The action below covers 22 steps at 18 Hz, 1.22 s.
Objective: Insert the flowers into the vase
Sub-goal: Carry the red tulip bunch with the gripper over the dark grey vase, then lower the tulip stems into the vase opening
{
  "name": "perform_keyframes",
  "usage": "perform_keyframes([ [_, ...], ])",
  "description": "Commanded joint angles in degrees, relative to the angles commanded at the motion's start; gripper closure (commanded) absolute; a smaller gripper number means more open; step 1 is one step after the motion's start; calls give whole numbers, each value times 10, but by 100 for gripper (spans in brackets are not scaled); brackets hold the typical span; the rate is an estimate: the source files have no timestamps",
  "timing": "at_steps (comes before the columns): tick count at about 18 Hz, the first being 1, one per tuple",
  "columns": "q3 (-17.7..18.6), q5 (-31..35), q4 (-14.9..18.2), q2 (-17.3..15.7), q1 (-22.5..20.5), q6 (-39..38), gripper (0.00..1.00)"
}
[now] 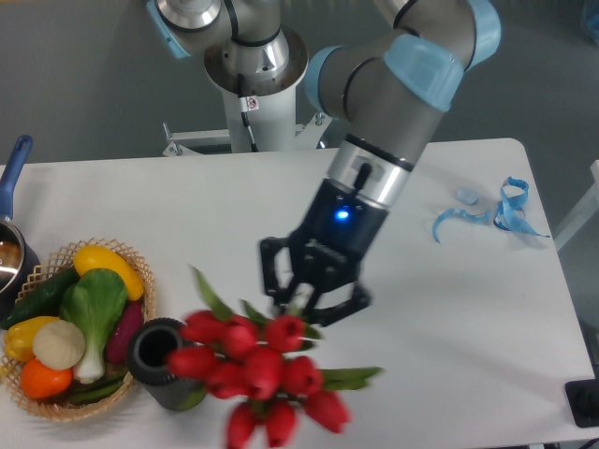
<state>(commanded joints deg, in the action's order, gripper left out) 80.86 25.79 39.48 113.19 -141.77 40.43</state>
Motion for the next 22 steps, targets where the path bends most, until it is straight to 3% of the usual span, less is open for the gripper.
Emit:
perform_keyframes([
  [3, 0, -56, -8, 11, 2, 16, 100],
  [6, -1, -121, -8, 26, 3, 82, 100],
  [19, 3, -126, -8, 74, 55, 154, 100],
  [22, 34, -126, -9, 70, 54, 175, 100],
])
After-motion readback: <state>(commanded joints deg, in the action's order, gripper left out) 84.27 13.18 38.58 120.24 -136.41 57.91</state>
